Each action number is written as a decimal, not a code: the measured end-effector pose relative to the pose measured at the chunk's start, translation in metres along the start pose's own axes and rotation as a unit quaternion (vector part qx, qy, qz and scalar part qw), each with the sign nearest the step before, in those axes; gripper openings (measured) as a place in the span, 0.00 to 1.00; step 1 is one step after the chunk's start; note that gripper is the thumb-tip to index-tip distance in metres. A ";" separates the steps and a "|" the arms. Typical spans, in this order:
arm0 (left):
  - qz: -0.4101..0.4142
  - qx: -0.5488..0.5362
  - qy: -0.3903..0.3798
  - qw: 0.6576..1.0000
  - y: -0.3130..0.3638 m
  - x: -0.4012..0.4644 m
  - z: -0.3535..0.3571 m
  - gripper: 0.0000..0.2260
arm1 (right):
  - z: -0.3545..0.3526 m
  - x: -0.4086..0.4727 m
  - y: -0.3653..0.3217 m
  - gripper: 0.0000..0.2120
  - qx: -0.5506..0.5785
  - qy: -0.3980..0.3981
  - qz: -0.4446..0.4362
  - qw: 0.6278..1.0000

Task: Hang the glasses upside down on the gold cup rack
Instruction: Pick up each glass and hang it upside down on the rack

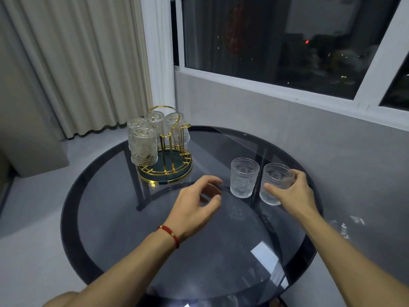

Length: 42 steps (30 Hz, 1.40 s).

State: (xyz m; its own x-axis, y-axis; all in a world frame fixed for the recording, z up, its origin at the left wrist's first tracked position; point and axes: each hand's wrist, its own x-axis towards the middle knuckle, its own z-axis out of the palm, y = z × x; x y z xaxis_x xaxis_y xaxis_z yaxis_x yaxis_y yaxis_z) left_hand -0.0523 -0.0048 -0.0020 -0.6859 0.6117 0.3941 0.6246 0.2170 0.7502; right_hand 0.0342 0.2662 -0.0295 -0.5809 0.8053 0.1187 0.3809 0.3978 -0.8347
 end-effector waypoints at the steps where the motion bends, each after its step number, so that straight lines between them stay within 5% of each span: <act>1: -0.005 -0.004 -0.002 1.000 0.000 0.000 0.000 0.13 | -0.002 -0.002 0.000 0.43 -0.003 -0.002 0.003 1.000; 9: -0.025 -0.069 -0.025 0.997 0.011 0.002 0.000 0.13 | -0.036 -0.037 -0.024 0.37 0.106 0.024 -0.102 0.989; 14: -0.055 -0.225 -0.061 0.971 0.017 0.009 -0.001 0.28 | -0.021 -0.068 -0.057 0.36 0.164 -0.128 -0.198 0.958; 18: -0.053 -0.167 -0.033 0.984 0.009 0.011 -0.008 0.36 | 0.021 -0.078 -0.075 0.41 0.110 -0.204 -0.233 0.944; 23: -0.130 -0.203 0.075 0.968 -0.005 0.022 -0.034 0.34 | 0.055 -0.072 -0.089 0.32 0.162 -0.301 -0.181 0.922; 27: -0.173 -0.294 0.132 0.931 -0.027 0.029 -0.055 0.31 | 0.098 -0.074 -0.095 0.27 0.350 -0.395 0.001 0.849; 32: -0.214 -0.357 0.058 0.907 -0.056 0.033 -0.060 0.30 | 0.127 -0.071 -0.109 0.21 0.427 -0.274 0.040 0.861; 36: -0.123 -0.058 0.053 0.989 -0.089 0.031 -0.063 0.23 | 0.122 -0.048 -0.127 0.24 0.317 -0.137 -0.039 0.938; 39: -0.086 0.174 0.036 0.980 -0.114 0.034 -0.055 0.25 | 0.116 -0.024 -0.147 0.31 0.231 -0.049 -0.082 0.968; 42: -0.079 0.277 0.011 0.958 -0.131 0.035 -0.042 0.29 | 0.115 0.002 -0.175 0.36 0.154 0.004 -0.108 0.982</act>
State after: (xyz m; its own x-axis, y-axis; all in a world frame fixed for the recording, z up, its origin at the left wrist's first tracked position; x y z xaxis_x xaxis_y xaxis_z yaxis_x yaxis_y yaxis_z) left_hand -0.1742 -0.0433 -0.0644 -0.7916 0.5240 0.3143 0.6110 0.6790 0.4069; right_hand -0.1162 0.1476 0.0544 -0.6177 0.7208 0.3146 0.0135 0.4097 -0.9121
